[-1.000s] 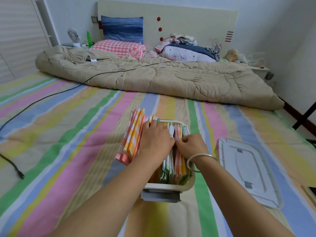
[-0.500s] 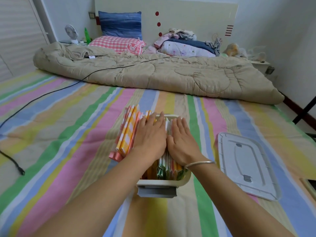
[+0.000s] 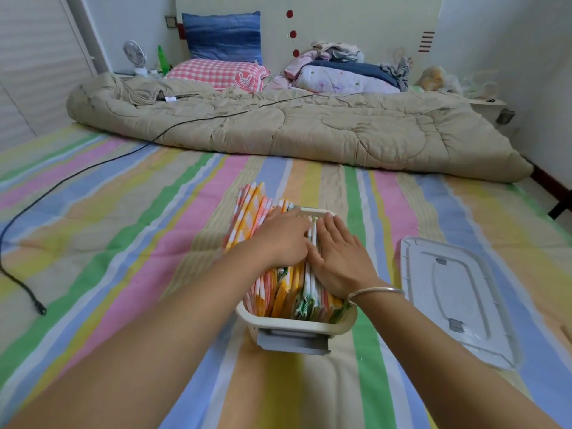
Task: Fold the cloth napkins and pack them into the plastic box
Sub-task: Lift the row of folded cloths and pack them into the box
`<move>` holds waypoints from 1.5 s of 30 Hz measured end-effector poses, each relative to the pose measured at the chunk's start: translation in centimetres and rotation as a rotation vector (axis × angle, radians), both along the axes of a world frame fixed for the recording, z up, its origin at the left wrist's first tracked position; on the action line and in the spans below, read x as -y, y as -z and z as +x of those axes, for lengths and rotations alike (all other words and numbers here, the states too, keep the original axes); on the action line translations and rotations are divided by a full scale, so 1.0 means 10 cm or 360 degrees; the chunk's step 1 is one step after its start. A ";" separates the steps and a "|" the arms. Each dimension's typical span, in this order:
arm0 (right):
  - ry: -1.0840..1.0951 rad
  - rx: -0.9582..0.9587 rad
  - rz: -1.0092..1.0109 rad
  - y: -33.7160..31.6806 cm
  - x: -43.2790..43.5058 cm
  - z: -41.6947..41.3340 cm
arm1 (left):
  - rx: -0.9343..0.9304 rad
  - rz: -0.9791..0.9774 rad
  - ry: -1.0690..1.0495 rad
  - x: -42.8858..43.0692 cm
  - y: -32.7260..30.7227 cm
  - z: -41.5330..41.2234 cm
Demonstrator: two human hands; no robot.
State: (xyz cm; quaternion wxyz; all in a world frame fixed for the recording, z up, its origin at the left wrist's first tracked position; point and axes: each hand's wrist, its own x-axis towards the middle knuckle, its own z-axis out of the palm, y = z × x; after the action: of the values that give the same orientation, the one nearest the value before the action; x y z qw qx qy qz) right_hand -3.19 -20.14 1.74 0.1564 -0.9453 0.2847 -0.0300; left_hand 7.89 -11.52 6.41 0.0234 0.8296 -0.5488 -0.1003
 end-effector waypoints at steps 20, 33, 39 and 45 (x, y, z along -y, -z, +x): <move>-0.0077 0.0382 0.0175 0.04 0.00 -0.15 | 0.0284 -0.0048 -0.0235 0.01 -0.08 -0.18; -0.0089 0.0298 0.0151 0.02 -0.03 -0.13 | 0.0656 0.0214 -0.0445 0.20 0.07 -0.38; -0.0101 0.0274 0.0140 0.01 -0.05 -0.03 | 0.0333 -0.0082 -0.0534 0.02 0.04 -0.22; -0.0099 0.0198 0.0080 0.04 -0.06 -0.01 | 0.0049 -0.0282 -0.0685 -0.02 -0.16 -0.17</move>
State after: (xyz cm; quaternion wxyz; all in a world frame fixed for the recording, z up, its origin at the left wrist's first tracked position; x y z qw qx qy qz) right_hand -3.26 -19.55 1.35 0.1984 -0.9458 0.2456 -0.0766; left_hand 6.14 -11.32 8.01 0.1086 0.9237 -0.3660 -0.0319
